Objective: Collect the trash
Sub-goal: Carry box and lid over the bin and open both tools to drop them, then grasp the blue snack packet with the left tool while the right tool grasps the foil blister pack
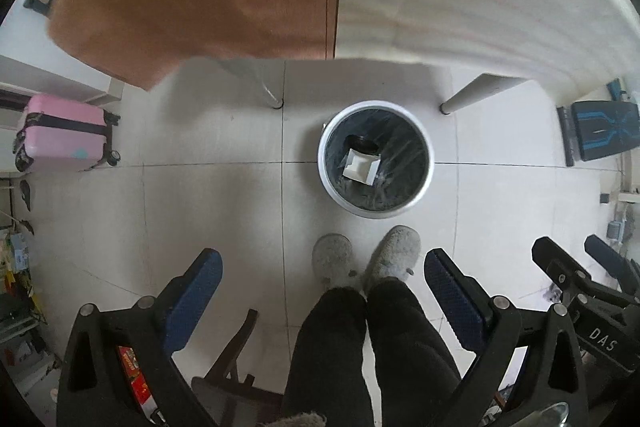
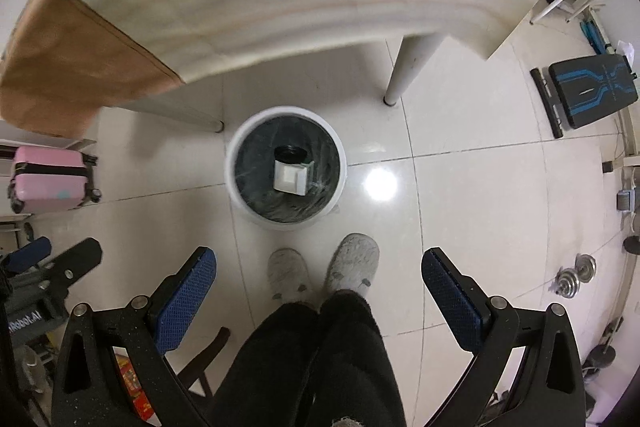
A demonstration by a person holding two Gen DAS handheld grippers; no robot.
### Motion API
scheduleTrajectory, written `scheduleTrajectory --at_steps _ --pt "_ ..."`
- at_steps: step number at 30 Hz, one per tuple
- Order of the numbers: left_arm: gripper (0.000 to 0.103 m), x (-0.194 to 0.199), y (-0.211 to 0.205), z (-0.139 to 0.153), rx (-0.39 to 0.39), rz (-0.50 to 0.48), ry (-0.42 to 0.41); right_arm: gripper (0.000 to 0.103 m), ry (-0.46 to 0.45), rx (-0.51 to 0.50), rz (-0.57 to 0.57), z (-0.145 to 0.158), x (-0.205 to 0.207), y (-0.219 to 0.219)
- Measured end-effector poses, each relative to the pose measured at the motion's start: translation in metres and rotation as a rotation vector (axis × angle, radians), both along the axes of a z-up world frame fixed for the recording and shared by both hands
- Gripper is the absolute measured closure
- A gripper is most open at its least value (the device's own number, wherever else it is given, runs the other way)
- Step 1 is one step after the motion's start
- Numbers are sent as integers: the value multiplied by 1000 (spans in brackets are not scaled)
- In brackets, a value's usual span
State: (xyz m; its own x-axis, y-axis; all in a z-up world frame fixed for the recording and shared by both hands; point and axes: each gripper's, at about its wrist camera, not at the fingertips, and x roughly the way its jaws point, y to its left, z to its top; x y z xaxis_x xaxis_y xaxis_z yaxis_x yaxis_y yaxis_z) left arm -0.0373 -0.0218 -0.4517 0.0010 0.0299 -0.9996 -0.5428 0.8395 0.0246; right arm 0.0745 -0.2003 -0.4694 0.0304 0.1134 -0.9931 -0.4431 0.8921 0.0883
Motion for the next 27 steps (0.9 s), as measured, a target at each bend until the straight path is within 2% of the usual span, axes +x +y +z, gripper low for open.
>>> scheduleTrajectory --at_steps 6,10,13,17,21,25,27 --pt "0 -10 1 75 -23 6 -62 0 1 51 -22 100 -15 -6" --pt "0 5 9 125 0 4 -142 0 -15 103 -55 156 -12 -9" --pt "0 29 22 154 17 11 -207 0 -47 137 -97 194 5 -9" --pt "0 78 38 189 56 2 -271 0 -110 176 -173 237 53 -17" --pt "0 138 53 192 13 29 -279 0 -117 207 -266 258 119 -29" --pt "0 202 65 172 -109 73 -286 0 -102 228 -323 250 187 -35" --pt "3 237 67 156 -161 96 -277 0 -84 231 -339 235 221 -33"
